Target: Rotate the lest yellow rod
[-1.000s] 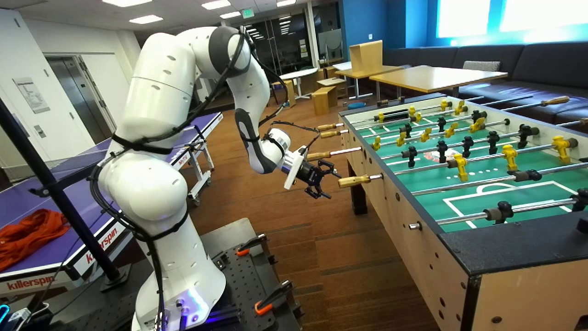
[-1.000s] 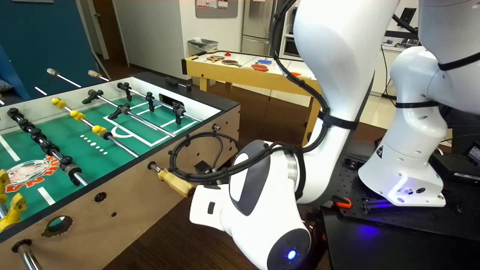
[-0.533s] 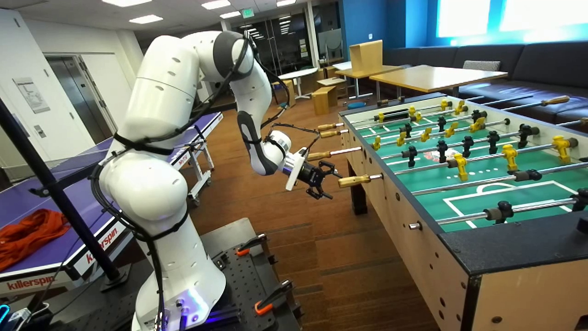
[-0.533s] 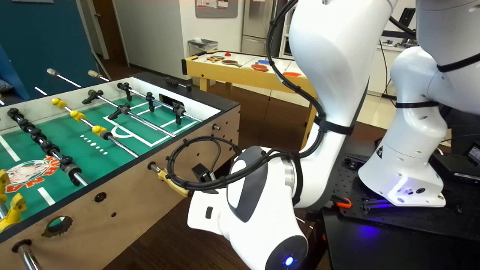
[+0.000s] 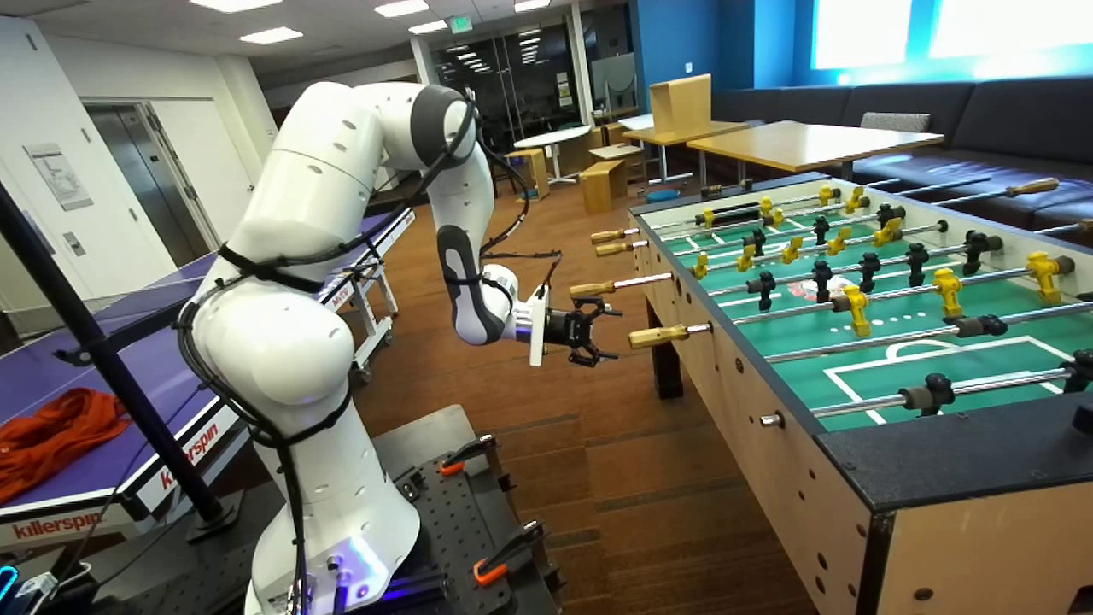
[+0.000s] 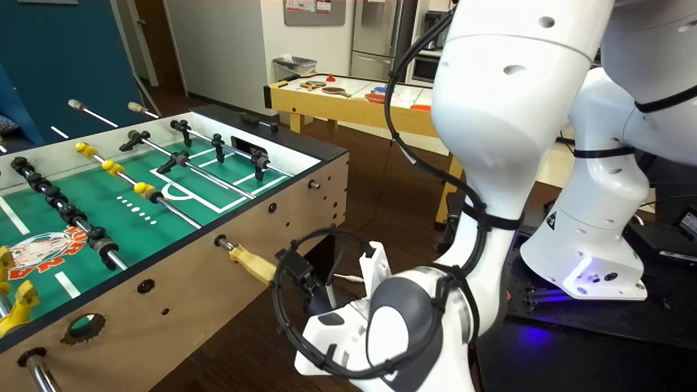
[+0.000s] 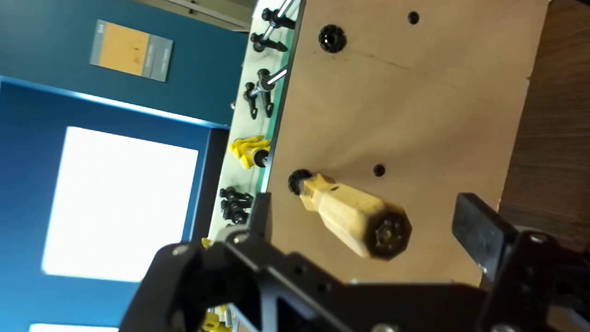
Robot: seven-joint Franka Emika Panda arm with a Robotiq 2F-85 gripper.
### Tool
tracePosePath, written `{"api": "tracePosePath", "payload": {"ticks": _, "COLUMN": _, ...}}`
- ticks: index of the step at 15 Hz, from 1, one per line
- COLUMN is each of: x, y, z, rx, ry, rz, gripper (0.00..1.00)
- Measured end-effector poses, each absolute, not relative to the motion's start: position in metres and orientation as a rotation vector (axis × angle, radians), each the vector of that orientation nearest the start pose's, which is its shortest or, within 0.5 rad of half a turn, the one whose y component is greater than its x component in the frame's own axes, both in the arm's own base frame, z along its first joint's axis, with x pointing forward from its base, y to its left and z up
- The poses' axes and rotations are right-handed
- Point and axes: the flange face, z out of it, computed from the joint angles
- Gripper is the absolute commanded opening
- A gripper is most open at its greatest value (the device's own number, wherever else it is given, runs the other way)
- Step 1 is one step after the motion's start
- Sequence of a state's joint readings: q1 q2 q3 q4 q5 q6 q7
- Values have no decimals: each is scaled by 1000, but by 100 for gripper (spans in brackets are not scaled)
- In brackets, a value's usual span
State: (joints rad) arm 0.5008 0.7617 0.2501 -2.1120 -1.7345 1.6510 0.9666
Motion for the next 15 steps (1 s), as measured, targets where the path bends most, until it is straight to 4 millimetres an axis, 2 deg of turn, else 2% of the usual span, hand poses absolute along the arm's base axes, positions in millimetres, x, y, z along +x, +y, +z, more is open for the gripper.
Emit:
{"api": "tracePosePath", "payload": {"ticks": 3, "x": 407, "y": 282, "z": 39, "rx": 1459, "ry": 921, "rz": 454, "gripper": 100}}
{"api": "tracePosePath", "payload": {"ticks": 5, "x": 404, "y": 281, "z": 24, "rx": 1459, "ry": 904, "rz": 445, "gripper": 100}}
{"api": "tracePosePath", "payload": {"ticks": 10, "x": 410, "y": 282, "z": 21, "rx": 1466, "ry": 891, "rz": 444, "gripper": 100}}
{"api": "tracePosePath", "payload": {"ticks": 15, "x": 411, "y": 285, "z": 8, "rx": 1385, "ry": 987, "rz": 594, "gripper": 100}}
